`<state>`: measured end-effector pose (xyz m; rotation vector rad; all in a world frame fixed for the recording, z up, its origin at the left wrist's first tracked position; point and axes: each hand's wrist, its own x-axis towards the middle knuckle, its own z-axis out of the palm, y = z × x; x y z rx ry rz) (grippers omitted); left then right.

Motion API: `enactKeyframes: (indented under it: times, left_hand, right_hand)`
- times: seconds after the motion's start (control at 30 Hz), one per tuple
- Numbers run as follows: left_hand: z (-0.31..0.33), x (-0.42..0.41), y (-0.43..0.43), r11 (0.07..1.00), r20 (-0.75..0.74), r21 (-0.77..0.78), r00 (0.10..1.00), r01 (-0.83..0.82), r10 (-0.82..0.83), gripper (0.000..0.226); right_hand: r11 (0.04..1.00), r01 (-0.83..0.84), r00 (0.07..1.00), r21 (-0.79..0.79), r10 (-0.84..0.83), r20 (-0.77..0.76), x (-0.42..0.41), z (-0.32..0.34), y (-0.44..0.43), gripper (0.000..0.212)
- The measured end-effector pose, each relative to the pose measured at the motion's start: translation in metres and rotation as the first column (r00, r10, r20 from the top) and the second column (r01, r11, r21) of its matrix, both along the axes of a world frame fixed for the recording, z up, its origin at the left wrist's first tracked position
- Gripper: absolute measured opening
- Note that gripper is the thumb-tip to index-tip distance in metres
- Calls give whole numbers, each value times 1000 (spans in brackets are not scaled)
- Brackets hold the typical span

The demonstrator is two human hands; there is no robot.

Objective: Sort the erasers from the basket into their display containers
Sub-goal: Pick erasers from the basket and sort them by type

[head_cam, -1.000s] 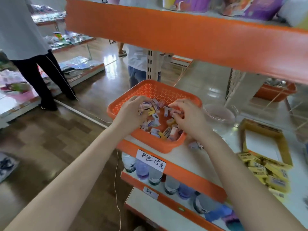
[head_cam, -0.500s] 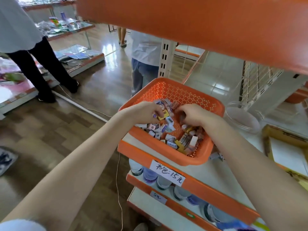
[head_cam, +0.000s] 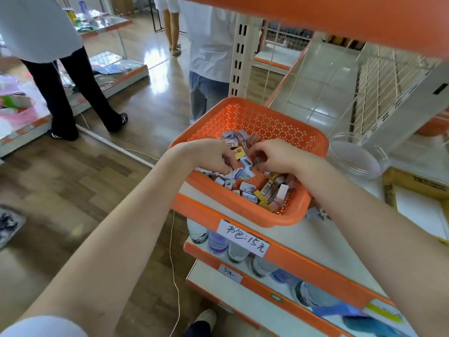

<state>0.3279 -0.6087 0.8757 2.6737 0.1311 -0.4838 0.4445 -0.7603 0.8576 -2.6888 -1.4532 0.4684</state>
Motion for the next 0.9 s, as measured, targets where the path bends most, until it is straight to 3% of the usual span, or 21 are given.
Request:
enactKeyframes:
  times: [0.27, 0.47, 0.67, 0.9]
  left_hand:
    - [0, -1, -3, 999, -19, 4, 999, -49, 49, 39]
    - [0, -2, -2, 1000, -28, 24, 1000, -5, 5, 34]
    - [-7, 2, 2, 991, -58, 116, 997, 64, -58, 29]
    - [-12, 4, 5, 989, 7, 118, 996, 85, -86, 23]
  right_hand:
    - [995, -38, 999, -90, 40, 29, -1, -3, 4, 65]
    - [995, -50, 998, -84, 53, 30, -1, -5, 4, 30]
    - [994, -93, 996, -54, 93, -1, -9, -3, 3, 47]
    - [996, -85, 996, -17, 85, -13, -11, -1, 0, 34]
